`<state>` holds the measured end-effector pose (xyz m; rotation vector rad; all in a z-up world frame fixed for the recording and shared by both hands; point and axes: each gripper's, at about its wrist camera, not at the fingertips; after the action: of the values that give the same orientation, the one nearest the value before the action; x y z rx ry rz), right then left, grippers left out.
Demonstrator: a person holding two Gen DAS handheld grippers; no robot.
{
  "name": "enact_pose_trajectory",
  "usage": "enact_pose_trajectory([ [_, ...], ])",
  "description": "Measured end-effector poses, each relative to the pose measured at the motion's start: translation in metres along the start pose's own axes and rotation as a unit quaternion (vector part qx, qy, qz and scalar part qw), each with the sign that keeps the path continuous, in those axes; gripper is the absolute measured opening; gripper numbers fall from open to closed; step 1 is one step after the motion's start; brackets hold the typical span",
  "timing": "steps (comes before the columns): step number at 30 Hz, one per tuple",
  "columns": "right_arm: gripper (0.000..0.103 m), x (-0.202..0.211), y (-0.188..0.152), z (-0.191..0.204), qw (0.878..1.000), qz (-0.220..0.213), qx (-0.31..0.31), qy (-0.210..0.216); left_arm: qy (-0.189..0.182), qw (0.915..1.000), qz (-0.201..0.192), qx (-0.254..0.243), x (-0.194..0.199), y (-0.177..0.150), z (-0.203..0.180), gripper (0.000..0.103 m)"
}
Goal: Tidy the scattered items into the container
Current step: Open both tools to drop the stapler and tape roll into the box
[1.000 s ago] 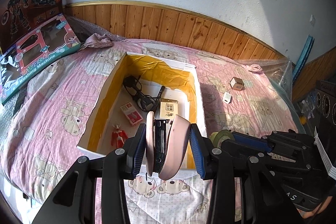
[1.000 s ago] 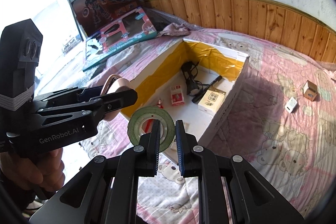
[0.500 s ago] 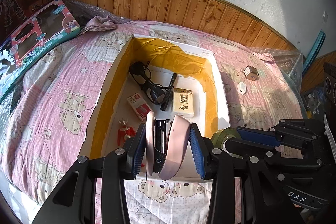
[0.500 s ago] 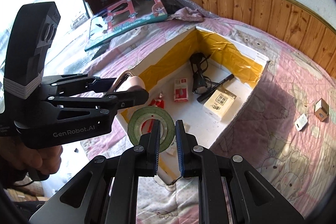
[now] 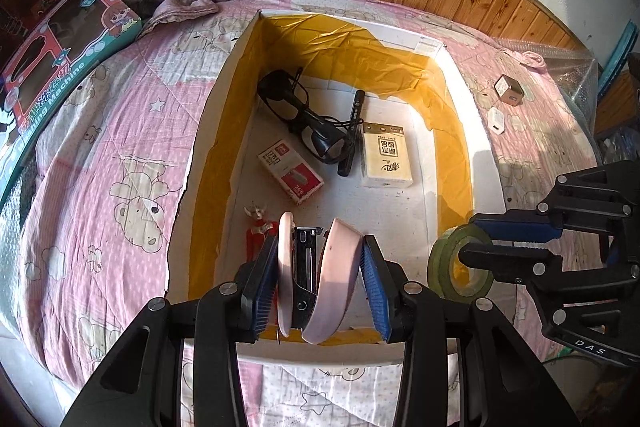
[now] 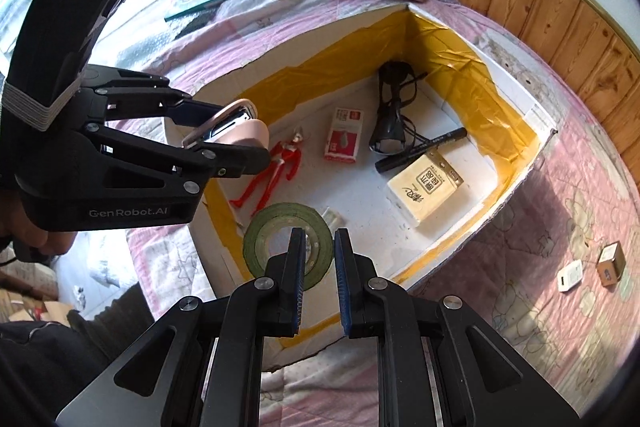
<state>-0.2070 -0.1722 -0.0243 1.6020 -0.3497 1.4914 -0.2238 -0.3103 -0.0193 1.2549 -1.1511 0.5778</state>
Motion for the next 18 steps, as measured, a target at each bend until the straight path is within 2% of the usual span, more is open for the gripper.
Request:
enact_pose_trajectory([
  [8,0.015,-0.025,0.001,-0.001,0.998,0.048,0.039,-0.015,-0.003,0.9984,0.051,-0.024,-0.030,0.003,0.004,0.042],
  [18,0.017,-0.033,0.004,-0.009,0.998,0.055,0.024,-0.017,0.008,0.9983,0.051,-0.028,-0.037,0.007,0.005,0.047],
])
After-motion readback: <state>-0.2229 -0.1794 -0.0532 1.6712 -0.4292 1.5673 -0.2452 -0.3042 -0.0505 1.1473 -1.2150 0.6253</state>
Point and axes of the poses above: each gripper's, at about its wrist camera, not at the fingertips, and x roughly against the way its jaws point, z to its left, y to its top, and after that the axes turned 6 degrees about -x, right-handed
